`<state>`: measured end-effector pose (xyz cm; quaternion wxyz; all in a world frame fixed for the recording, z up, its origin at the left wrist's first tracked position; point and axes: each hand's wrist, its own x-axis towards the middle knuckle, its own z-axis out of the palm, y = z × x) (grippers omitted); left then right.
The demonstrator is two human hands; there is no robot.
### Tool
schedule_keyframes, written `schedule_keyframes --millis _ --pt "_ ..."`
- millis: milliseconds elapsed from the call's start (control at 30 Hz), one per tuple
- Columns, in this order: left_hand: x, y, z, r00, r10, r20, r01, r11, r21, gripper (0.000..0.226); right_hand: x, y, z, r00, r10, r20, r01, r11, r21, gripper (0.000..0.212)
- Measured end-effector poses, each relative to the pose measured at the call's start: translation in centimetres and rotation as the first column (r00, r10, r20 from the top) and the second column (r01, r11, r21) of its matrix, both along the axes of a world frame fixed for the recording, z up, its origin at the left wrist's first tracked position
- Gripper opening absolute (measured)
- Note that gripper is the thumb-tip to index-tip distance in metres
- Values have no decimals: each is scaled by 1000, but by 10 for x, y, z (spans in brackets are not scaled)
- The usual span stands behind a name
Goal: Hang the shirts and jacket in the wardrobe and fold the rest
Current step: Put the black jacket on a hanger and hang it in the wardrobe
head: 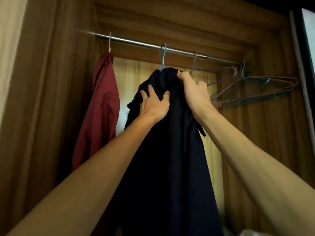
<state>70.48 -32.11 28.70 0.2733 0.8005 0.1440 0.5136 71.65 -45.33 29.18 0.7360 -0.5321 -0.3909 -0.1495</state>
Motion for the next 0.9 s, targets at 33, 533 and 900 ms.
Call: schedule_keyframes --millis 33,533,900 --pt "2 7 10 1000 24 15 -24 1000 15 76 4 8 13 1000 9 16 -9 1000 3 34" --pt "18 66 65 998 28 47 -31 997 67 70 56 99 143 998 62 27 -62 998 2 50" --pt "-2 71 32 996 57 -61 -49 990 130 69 68 121 125 998 62 16 -60 994 -89 26"
